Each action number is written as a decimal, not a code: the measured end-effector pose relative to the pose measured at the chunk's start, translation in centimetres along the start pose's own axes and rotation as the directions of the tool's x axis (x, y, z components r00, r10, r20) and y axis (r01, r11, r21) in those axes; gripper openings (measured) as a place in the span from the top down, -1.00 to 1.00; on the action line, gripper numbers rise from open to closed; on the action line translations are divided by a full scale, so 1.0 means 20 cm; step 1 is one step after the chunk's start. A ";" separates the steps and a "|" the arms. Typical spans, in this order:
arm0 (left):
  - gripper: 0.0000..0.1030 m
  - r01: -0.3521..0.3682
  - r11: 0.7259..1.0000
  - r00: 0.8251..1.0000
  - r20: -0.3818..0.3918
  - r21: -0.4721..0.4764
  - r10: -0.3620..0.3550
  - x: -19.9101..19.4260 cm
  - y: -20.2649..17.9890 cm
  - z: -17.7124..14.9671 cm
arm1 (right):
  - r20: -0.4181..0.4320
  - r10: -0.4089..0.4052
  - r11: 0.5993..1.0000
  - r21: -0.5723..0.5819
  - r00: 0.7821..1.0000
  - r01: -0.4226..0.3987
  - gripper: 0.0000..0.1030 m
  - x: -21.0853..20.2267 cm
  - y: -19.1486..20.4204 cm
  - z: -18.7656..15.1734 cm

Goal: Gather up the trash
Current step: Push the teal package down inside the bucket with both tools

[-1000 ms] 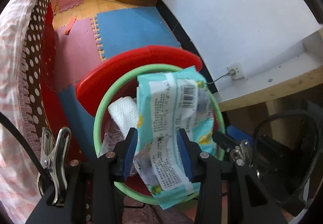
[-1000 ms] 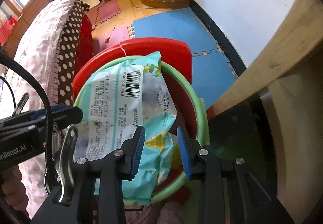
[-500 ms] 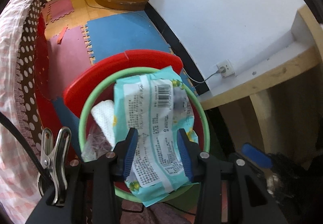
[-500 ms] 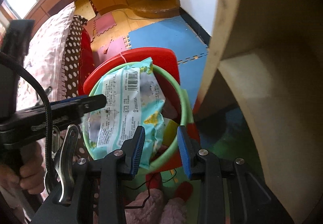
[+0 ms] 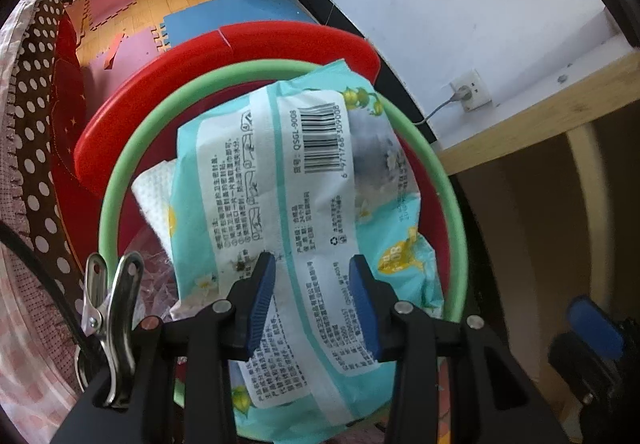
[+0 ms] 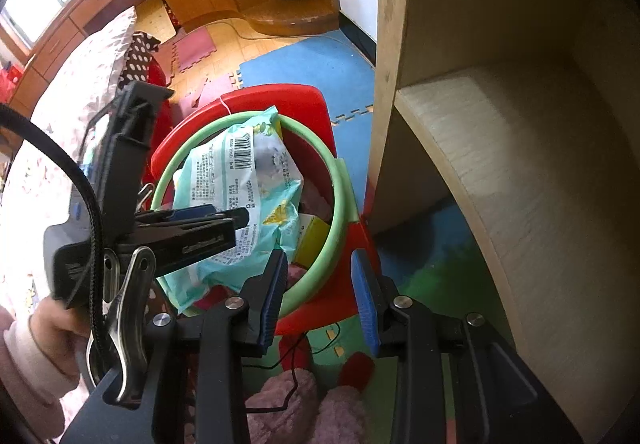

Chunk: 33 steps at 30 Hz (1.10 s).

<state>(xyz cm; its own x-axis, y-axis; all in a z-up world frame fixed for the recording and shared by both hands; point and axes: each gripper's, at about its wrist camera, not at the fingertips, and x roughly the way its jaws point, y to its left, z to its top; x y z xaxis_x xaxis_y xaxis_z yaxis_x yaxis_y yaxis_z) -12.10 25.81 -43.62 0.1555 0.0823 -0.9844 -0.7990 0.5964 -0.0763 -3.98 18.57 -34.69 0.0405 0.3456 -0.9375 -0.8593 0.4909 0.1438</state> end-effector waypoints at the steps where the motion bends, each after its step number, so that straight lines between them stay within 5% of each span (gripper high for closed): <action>1: 0.22 0.000 1.000 1.000 -0.006 -0.005 0.000 0.02 0.00 0.00 | -0.002 0.001 1.000 0.002 1.000 -0.001 0.33 0.00 0.00 0.00; 12: 0.21 -0.042 0.999 0.999 -0.027 0.029 0.043 0.14 -0.02 0.03 | -0.011 -0.002 1.000 0.019 1.000 0.002 0.33 0.04 0.00 0.00; 33: 0.15 -0.017 0.999 0.996 -0.083 0.029 0.019 0.20 -0.01 0.07 | -0.015 -0.005 0.999 0.039 1.000 0.006 0.33 0.06 0.01 -0.01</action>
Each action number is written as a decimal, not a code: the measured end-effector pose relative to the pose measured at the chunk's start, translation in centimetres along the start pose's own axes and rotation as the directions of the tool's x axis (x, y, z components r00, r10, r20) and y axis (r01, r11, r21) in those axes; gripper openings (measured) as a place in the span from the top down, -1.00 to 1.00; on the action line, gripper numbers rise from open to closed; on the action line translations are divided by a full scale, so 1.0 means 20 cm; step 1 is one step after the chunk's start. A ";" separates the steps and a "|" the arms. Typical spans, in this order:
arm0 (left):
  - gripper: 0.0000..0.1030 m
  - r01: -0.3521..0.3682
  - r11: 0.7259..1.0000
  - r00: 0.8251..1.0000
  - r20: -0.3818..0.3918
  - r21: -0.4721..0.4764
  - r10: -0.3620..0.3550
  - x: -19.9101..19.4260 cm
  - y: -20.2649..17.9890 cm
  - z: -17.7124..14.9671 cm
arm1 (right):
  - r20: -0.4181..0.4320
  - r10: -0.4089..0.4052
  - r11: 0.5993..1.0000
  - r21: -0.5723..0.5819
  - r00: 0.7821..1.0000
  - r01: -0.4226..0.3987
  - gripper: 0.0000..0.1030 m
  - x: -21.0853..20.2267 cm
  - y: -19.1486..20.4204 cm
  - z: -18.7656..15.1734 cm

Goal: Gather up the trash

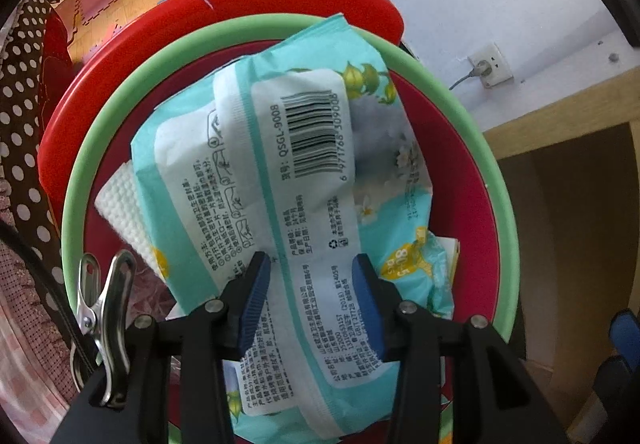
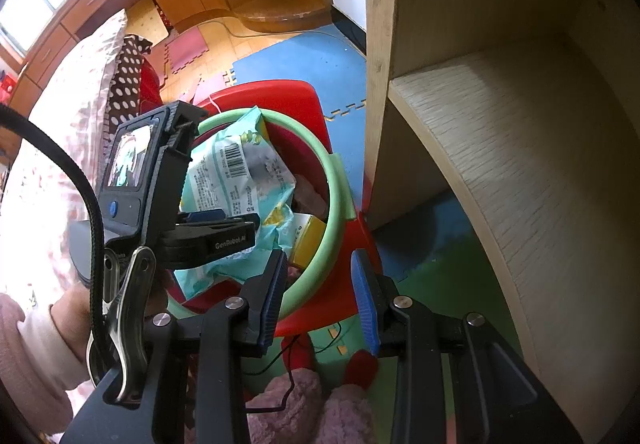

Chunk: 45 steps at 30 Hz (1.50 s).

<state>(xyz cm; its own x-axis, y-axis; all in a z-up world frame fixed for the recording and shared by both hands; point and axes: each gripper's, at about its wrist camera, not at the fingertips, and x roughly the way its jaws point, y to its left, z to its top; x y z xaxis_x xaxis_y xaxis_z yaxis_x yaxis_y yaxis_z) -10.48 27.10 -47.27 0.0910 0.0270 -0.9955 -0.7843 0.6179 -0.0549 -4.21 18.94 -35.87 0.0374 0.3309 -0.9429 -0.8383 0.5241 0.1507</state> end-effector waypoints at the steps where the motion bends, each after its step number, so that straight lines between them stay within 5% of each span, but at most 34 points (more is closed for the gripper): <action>1: 0.15 0.001 1.000 1.000 -0.001 -0.001 -0.001 0.00 0.00 0.00 | 0.000 0.000 1.000 -0.002 1.000 0.000 0.33 -0.01 0.01 0.00; 13: 0.14 -0.032 0.999 0.999 0.035 0.026 0.031 -0.05 -0.03 -0.04 | 0.019 0.006 1.000 -0.025 1.000 -0.005 0.33 -0.06 0.05 -0.01; 45: 0.12 -0.032 0.985 0.983 0.173 -0.168 0.061 -0.65 0.29 -0.19 | 0.055 0.050 0.992 -0.116 0.997 -0.043 0.33 -0.17 0.20 0.06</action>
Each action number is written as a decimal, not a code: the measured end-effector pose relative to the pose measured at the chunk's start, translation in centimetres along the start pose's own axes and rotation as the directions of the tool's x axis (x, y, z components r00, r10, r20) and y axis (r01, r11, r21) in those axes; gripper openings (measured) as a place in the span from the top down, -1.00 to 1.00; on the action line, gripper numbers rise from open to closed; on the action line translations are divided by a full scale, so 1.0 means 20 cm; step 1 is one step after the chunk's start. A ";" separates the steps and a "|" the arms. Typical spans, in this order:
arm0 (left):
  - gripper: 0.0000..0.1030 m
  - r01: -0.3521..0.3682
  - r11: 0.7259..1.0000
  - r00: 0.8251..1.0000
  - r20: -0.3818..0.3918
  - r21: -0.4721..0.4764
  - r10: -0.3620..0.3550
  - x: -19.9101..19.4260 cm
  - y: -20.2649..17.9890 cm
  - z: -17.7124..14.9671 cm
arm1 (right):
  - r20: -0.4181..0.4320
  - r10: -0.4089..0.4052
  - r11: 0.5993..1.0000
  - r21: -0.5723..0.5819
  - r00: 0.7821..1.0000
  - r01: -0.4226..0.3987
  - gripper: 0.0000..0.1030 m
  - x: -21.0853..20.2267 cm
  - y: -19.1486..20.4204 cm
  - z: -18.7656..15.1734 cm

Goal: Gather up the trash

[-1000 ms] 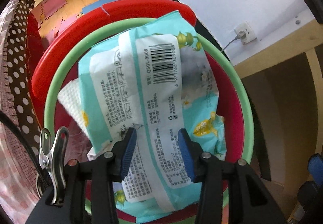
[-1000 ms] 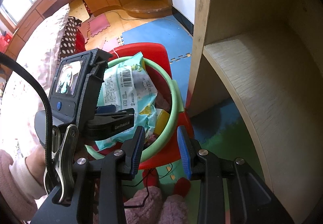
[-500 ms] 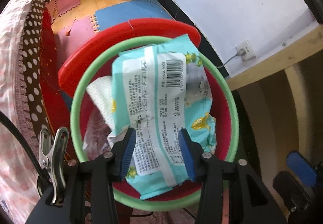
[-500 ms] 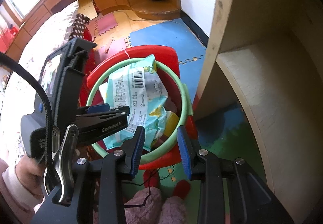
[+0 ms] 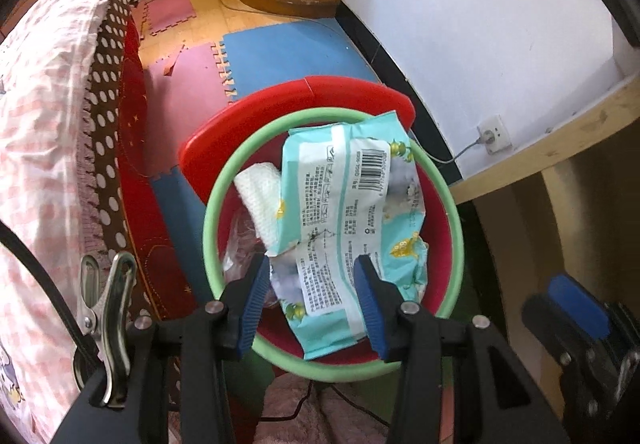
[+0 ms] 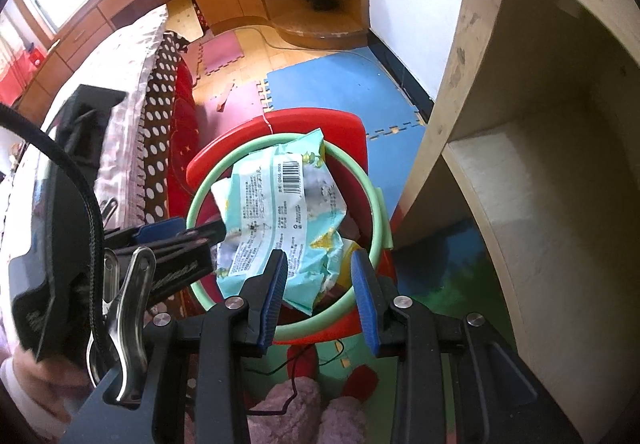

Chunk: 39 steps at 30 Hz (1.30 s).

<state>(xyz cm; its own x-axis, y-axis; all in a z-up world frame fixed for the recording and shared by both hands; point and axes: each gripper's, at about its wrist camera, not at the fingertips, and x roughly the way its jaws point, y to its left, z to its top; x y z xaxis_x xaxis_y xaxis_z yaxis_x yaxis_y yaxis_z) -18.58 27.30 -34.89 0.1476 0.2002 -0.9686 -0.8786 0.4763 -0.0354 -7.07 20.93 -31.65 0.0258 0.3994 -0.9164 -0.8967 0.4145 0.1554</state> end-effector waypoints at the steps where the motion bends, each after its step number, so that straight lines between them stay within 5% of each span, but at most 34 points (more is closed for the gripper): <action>1: 0.12 -0.005 1.000 1.000 0.004 -0.003 0.005 -0.02 0.00 0.00 | -0.001 0.002 1.000 0.001 1.000 -0.002 0.33 0.00 0.00 0.01; 39: 0.12 -0.079 0.993 0.995 0.048 -0.082 0.083 -0.15 0.02 -0.04 | -0.025 -0.005 0.998 -0.064 1.000 0.003 0.33 0.15 0.05 0.02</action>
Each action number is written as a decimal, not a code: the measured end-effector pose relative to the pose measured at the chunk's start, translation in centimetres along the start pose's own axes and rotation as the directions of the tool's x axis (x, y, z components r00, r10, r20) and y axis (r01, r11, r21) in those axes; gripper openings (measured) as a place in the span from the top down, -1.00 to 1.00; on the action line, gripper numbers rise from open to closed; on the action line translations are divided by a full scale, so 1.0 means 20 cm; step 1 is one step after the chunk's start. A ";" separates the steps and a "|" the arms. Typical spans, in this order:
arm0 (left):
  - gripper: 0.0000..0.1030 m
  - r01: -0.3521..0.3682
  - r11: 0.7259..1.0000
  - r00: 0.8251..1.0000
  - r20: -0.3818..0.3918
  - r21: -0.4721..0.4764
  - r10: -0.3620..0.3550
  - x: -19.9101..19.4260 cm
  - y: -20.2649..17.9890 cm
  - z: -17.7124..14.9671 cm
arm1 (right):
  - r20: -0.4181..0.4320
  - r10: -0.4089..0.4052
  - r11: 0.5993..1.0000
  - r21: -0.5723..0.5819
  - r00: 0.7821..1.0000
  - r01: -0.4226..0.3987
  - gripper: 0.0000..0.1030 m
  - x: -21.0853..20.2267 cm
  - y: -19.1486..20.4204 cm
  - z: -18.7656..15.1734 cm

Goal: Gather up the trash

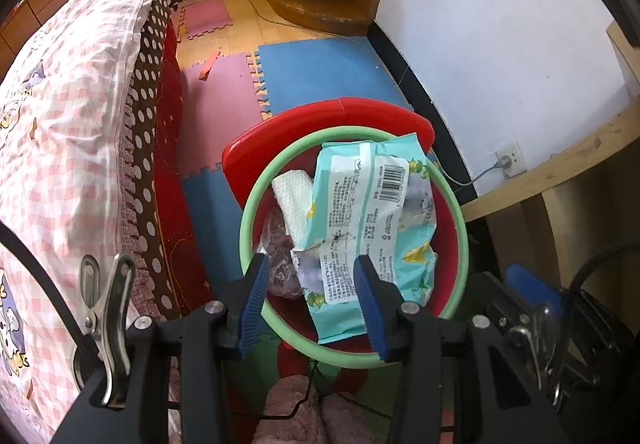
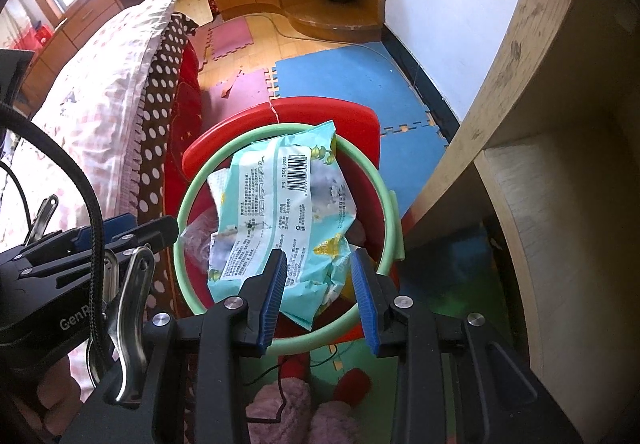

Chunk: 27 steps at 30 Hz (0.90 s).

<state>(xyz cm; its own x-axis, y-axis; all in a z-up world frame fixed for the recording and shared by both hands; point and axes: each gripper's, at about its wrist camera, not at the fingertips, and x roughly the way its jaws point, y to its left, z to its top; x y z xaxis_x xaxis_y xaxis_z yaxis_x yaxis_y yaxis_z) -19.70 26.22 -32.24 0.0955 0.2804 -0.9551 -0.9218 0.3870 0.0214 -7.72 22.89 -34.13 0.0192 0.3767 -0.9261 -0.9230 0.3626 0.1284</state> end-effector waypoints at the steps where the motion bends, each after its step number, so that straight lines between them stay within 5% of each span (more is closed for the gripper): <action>1: 0.12 0.000 1.000 1.000 0.000 0.001 0.000 0.00 0.00 0.00 | 0.000 0.000 1.000 0.000 1.000 0.000 0.33 0.00 0.00 0.00; 27: 0.12 -0.011 0.999 1.000 -0.014 -0.031 0.011 0.00 0.07 -0.04 | -0.029 -0.036 0.999 -0.018 0.999 0.035 0.33 0.03 0.06 -0.03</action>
<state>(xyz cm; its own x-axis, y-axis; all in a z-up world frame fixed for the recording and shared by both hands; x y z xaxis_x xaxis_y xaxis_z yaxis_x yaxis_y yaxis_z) -21.35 26.11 -32.47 0.0803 0.2718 -0.9590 -0.9342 0.3562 0.0228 -9.04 23.04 -34.75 0.0412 0.3388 -0.9400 -0.9287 0.3600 0.0891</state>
